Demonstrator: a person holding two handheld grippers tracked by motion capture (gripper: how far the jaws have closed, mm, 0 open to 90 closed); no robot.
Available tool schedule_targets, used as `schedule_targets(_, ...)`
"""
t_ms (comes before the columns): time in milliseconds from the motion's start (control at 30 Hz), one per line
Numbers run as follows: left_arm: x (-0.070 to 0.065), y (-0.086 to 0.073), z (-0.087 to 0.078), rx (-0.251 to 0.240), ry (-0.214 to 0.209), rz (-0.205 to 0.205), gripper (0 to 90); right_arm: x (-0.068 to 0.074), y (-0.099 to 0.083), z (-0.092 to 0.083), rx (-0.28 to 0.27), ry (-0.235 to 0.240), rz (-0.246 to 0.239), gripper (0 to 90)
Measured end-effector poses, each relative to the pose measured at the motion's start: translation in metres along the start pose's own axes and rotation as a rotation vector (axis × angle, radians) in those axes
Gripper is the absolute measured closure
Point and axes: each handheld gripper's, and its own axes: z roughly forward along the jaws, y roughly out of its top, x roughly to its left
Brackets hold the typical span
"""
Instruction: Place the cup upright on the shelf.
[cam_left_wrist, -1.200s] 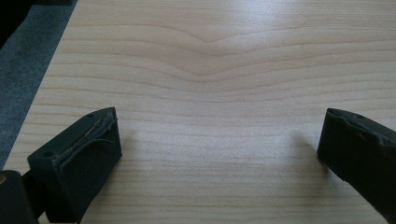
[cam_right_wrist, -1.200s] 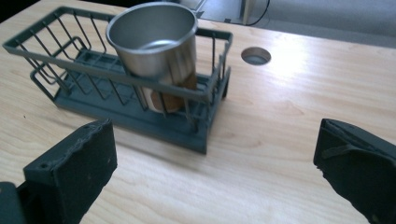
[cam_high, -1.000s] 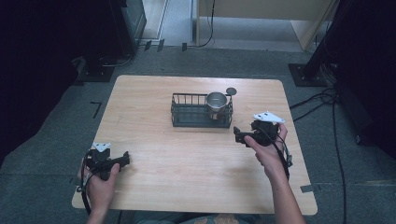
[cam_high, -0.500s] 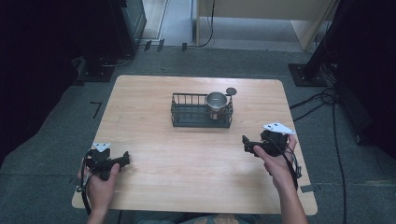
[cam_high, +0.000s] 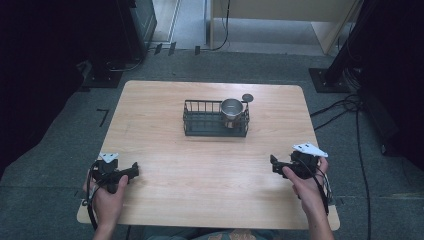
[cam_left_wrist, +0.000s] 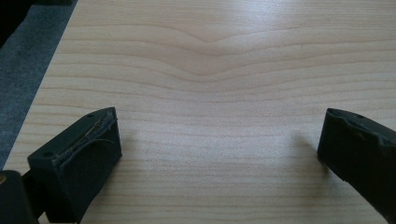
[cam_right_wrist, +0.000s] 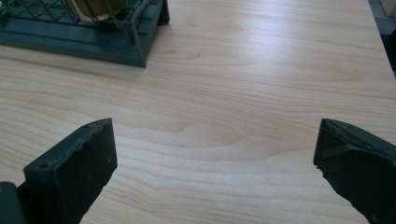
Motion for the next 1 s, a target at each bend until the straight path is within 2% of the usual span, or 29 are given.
schedule_targets(367,0.000,0.000,0.000,0.000,0.000,0.000,0.0,-0.019,-0.024,-0.005,0.010,-0.029,0.033,0.0)
schedule_targets(633,0.000,0.000,0.000,-0.001,0.000,0.000,0.0,-0.034,-0.043,-0.007,0.022,-0.075,0.073,0.0)
schedule_targets(1000,0.000,0.000,0.000,-0.001,0.000,0.000,0.0,-0.046,-0.063,-0.007,0.053,-0.103,0.098,0.0)
